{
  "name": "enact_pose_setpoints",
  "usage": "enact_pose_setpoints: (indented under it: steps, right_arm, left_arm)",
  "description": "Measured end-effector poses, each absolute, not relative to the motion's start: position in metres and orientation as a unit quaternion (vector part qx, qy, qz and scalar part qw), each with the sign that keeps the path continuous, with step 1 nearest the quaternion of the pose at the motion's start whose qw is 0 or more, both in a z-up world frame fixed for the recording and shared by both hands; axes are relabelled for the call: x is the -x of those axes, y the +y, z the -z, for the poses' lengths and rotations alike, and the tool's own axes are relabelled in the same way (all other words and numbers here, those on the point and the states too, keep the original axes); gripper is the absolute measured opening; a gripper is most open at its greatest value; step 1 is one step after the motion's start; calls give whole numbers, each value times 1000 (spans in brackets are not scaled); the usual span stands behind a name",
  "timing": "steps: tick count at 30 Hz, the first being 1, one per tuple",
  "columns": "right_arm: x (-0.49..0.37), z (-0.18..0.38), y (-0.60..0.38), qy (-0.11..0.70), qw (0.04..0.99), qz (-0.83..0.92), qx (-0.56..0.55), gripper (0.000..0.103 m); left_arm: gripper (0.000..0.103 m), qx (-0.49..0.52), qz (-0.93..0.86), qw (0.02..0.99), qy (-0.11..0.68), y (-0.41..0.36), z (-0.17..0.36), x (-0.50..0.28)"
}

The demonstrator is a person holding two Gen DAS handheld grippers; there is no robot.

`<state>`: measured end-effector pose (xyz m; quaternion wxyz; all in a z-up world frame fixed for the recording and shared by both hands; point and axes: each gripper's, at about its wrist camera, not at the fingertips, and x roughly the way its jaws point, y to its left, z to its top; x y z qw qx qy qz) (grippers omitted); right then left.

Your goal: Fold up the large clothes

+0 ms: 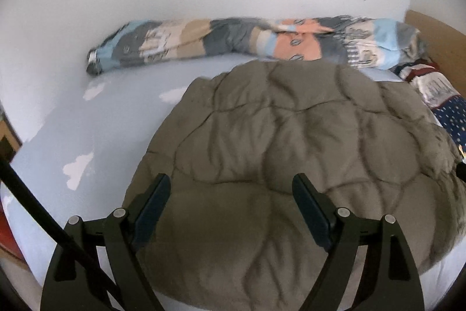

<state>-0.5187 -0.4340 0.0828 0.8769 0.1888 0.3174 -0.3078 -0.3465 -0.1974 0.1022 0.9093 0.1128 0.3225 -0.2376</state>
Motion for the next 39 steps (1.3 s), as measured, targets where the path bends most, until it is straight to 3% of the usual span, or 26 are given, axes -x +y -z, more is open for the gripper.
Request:
enact_pose_setpoints:
  steps: [10,14,25,33,39]
  right_arm:
    - [596,-45,-457,354,815,356,-289,66]
    - [592,-43,-454,365,825,337,-269,70]
    - [620,-105,-376,265,895,308,-185,70]
    - [645,-135,-324,216,925,289,-119,71]
    - [675,-141,-268,193,944,258,-72,76]
  left_arm:
    - [85,-127,246,882,381,-211,-72,355]
    - [85,-121,244,884,380,-200,-82,367]
    - [85,-115,283,917,256,-152,-150,449]
    - [85,-115,310,920,209,-112,-171,504]
    - [97,-104,304,935,152,-87,-195,548]
